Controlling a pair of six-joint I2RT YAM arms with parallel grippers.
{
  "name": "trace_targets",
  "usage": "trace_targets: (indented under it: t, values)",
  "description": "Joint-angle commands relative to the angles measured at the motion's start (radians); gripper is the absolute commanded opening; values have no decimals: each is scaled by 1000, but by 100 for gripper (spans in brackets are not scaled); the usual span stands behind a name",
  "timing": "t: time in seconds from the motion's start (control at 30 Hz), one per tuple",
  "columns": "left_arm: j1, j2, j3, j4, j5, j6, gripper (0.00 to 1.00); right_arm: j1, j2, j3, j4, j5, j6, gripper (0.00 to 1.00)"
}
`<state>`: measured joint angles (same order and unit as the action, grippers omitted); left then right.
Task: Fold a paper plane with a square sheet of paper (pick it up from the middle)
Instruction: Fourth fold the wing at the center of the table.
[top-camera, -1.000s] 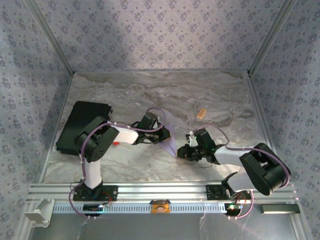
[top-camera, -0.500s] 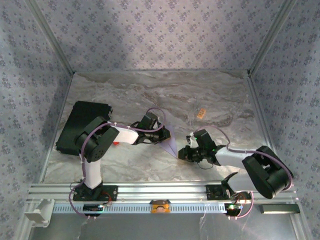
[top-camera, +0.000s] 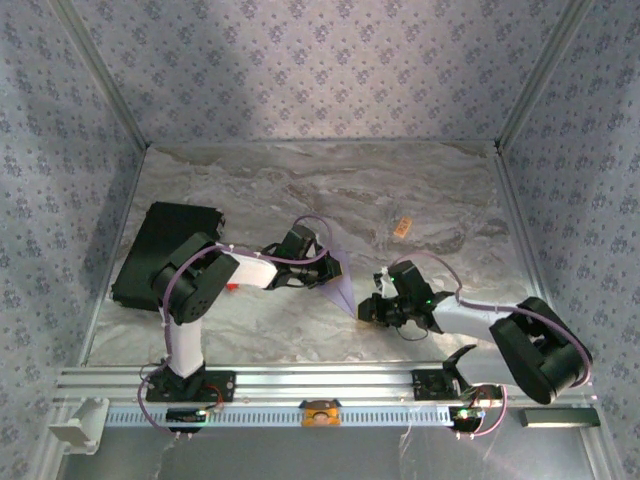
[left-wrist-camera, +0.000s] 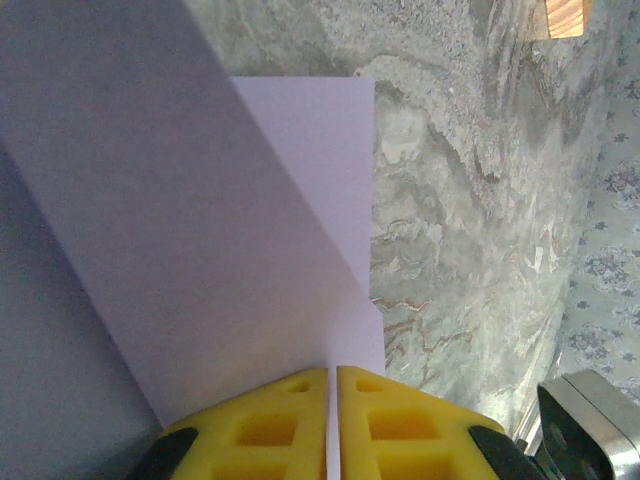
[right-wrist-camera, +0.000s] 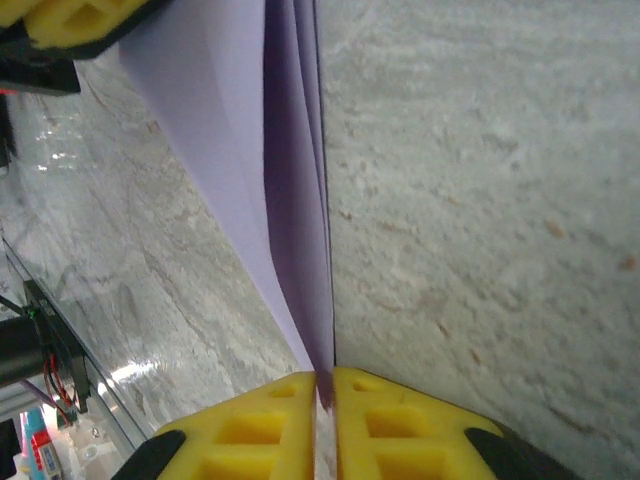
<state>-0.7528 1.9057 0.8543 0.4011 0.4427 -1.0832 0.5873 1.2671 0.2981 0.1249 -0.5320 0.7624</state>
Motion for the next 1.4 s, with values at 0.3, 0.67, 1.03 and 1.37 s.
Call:
trace_targets:
  t: [0.3, 0.67, 1.03, 1.37]
  values:
    - [-1, 35, -14, -53, -11, 17, 11, -40, -101, 145, -201, -44, -69, 5]
    - [-3, 42, -8, -55, -12, 17, 10, 34, 186, 342, -161, -15, -92, 4]
    - [-4, 42, -11, -49, -8, 16, 11, 29, 312, 353, -138, -1, -121, 4]
    - [0, 39, -17, -52, -12, 17, 10, 22, 292, 240, -81, -17, -97, 4]
